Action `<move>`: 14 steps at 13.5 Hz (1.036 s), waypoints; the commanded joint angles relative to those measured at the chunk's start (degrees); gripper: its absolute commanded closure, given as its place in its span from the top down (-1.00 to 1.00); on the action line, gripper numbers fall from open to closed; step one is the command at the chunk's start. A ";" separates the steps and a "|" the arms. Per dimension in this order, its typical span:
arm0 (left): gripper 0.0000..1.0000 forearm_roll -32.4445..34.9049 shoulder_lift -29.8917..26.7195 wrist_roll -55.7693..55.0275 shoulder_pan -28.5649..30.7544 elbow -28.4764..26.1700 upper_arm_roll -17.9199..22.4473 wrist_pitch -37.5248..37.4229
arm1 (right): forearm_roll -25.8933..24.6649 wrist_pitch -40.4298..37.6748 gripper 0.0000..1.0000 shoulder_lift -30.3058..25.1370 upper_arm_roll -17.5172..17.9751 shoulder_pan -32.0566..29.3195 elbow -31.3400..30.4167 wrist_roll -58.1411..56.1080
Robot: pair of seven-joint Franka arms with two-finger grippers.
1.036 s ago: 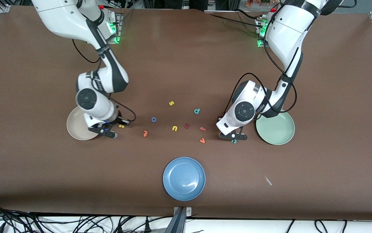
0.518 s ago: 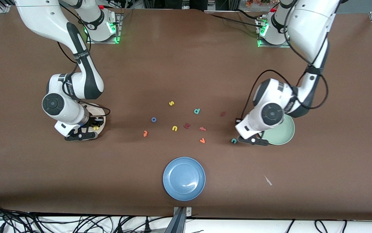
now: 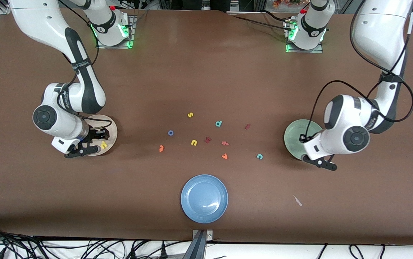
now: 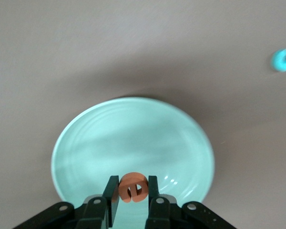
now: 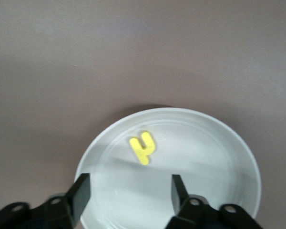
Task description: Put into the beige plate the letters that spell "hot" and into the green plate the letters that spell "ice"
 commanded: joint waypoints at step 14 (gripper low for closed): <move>0.99 0.86 2.42 0.64 -0.28 0.82 -2.90 0.69 | 4.35 1.67 1.00 3.23 7.93 12.14 6.01 42.54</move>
